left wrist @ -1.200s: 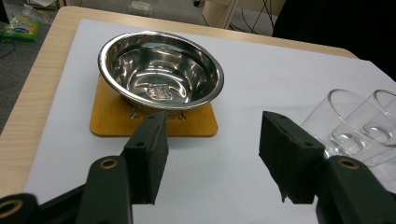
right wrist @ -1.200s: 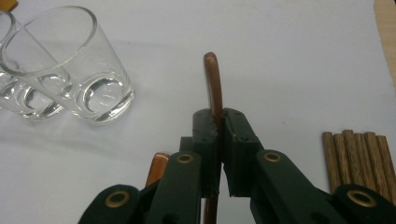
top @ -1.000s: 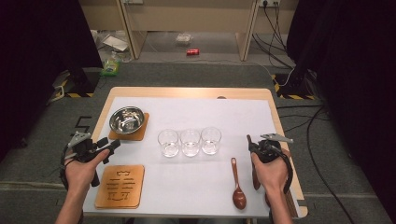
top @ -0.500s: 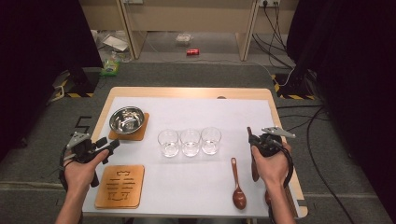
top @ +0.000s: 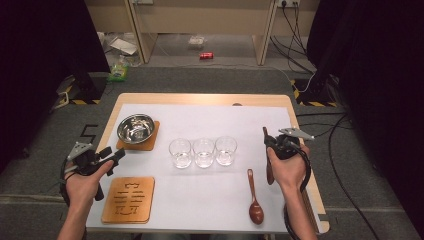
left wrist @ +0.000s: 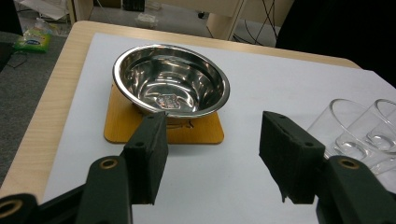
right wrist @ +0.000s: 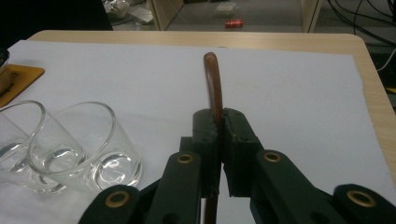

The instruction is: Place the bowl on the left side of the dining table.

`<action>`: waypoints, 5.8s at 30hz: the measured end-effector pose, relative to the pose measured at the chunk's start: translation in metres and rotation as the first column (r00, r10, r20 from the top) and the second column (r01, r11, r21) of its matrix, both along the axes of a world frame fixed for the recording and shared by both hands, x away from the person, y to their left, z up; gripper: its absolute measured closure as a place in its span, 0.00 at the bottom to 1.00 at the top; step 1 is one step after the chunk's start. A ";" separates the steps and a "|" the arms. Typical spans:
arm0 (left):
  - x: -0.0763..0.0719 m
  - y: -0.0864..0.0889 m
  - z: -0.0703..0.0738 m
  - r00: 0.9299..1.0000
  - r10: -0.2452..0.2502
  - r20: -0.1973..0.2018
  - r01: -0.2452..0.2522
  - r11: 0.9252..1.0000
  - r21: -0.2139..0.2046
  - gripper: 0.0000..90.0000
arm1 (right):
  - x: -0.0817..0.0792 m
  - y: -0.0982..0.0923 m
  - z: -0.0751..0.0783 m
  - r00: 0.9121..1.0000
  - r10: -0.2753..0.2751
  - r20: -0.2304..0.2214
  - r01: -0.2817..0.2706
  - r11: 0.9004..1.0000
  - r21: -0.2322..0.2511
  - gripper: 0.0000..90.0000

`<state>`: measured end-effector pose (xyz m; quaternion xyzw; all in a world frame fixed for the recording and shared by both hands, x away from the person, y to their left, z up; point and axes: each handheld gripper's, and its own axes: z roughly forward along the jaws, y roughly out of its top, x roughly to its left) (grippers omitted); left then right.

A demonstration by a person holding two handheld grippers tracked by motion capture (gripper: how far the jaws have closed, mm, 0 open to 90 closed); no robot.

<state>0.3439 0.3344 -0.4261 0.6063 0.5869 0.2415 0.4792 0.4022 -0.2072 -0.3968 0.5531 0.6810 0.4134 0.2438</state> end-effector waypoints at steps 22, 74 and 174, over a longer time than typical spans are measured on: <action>-0.003 0.003 0.000 1.000 0.008 -0.003 -0.008 1.000 -0.004 0.46 | 0.024 0.013 0.011 0.999 0.023 0.042 -0.022 1.000 -0.018 0.94; -0.003 0.002 -0.001 1.000 -0.001 0.003 0.001 1.000 -0.007 0.45 | 0.059 0.050 0.035 0.971 0.034 0.238 -0.034 0.999 -0.003 0.94; 0.094 -0.071 0.049 0.977 -0.197 0.085 0.196 0.980 0.014 0.42 | 0.110 0.140 0.047 0.919 0.164 0.359 -0.181 0.983 0.013 0.94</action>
